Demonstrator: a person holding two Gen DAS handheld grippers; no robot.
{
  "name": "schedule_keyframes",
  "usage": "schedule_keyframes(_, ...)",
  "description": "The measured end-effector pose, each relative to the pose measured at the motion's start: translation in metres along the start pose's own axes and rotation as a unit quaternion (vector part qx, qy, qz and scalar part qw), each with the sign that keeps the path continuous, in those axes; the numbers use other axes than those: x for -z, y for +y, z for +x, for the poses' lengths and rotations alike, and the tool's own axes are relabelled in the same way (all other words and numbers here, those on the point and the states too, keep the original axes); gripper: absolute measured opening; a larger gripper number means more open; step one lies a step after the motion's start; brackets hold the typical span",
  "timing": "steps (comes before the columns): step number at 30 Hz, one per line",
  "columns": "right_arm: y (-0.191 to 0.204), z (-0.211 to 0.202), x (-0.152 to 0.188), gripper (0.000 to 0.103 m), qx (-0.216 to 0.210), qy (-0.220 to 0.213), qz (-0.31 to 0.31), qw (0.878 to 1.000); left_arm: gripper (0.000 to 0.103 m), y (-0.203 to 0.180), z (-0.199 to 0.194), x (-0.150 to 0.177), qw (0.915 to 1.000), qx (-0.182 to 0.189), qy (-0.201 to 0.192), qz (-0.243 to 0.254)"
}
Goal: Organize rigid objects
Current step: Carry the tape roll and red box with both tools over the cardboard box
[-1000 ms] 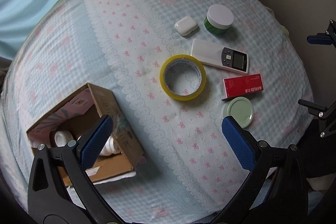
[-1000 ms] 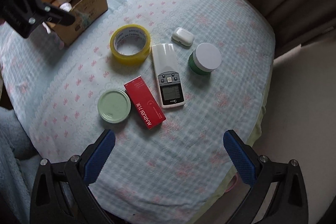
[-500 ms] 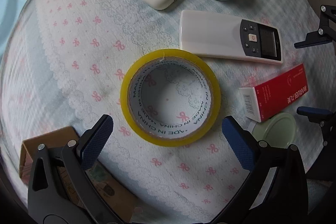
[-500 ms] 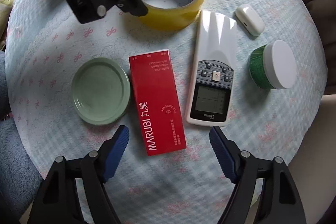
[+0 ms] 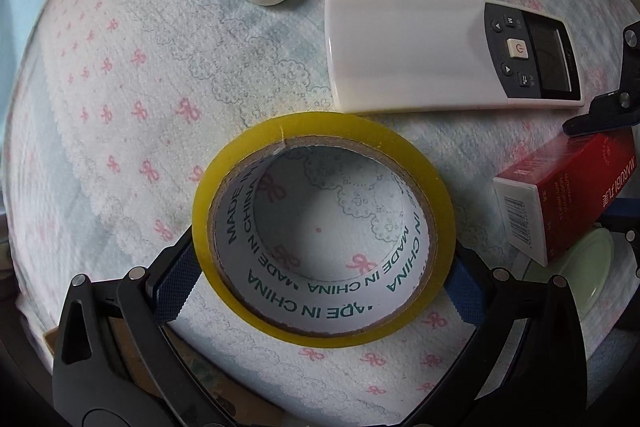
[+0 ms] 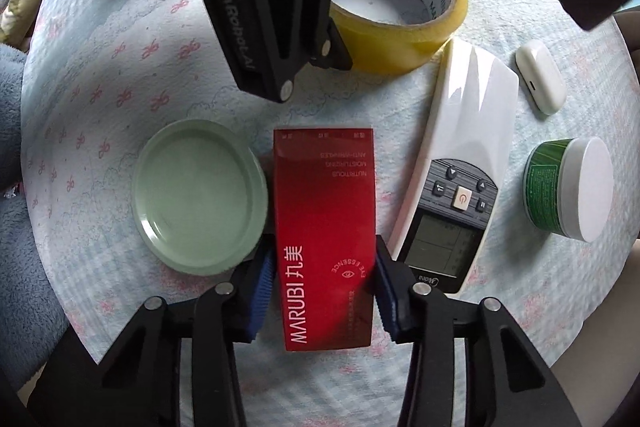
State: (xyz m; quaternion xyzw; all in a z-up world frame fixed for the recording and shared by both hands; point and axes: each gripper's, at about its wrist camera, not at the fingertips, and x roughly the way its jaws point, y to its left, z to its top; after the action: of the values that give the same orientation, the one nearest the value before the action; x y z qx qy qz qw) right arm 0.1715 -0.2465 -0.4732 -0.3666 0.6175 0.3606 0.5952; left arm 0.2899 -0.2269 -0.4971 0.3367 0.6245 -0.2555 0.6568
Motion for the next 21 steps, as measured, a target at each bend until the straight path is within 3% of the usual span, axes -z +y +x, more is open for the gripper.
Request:
schedule_keyframes(12,-0.004,0.025,-0.020,0.038,-0.022,0.013,-0.002,1.000,0.100,-0.020,0.008,-0.006,0.9994,0.004,-0.019,0.029)
schedule_keyframes(21,-0.016,0.019,-0.017,0.037,-0.025,0.014,0.013,1.000,0.099,-0.022,0.003,-0.013,0.9994,0.008,-0.020,0.028)
